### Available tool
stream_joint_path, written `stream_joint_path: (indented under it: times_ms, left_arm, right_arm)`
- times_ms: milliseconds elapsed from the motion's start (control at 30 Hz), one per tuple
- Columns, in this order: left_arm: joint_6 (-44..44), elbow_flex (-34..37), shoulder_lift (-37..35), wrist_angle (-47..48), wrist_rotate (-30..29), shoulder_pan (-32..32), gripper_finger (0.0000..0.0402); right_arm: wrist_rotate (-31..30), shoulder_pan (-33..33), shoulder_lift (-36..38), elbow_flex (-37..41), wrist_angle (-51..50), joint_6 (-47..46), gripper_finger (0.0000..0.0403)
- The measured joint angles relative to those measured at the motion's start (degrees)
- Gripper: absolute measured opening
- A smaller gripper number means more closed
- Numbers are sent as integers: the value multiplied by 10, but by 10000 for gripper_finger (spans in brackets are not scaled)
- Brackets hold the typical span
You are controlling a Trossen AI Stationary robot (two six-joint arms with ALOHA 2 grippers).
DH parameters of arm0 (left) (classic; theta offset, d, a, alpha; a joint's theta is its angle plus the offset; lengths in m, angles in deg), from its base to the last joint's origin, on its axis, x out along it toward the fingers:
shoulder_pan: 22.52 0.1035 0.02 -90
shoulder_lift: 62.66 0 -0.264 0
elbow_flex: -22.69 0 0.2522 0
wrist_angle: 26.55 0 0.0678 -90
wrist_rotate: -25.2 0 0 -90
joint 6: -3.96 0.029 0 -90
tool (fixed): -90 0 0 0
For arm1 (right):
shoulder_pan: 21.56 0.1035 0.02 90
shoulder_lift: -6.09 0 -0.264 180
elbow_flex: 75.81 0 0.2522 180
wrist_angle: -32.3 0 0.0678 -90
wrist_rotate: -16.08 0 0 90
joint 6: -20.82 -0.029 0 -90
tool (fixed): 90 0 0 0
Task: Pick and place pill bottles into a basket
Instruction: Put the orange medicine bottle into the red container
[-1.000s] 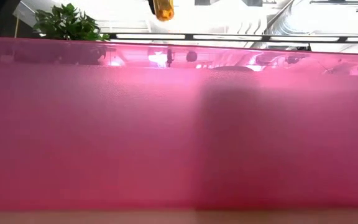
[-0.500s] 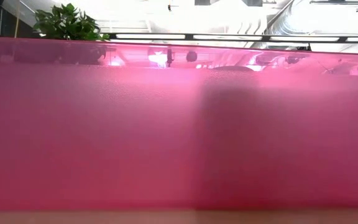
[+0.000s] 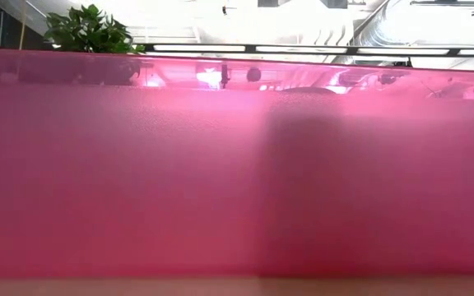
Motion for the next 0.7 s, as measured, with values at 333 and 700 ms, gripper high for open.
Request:
stream_joint_path:
  times_ms: [333,700]
  left_arm:
    - [-53,91,31,-121,-30,-44,233]
    - [-63,191,62,-156,-95,-58,238]
  right_arm:
    - [19,0,0,0,0,1,312]
    - [29,11,0,0,-6,0,312]
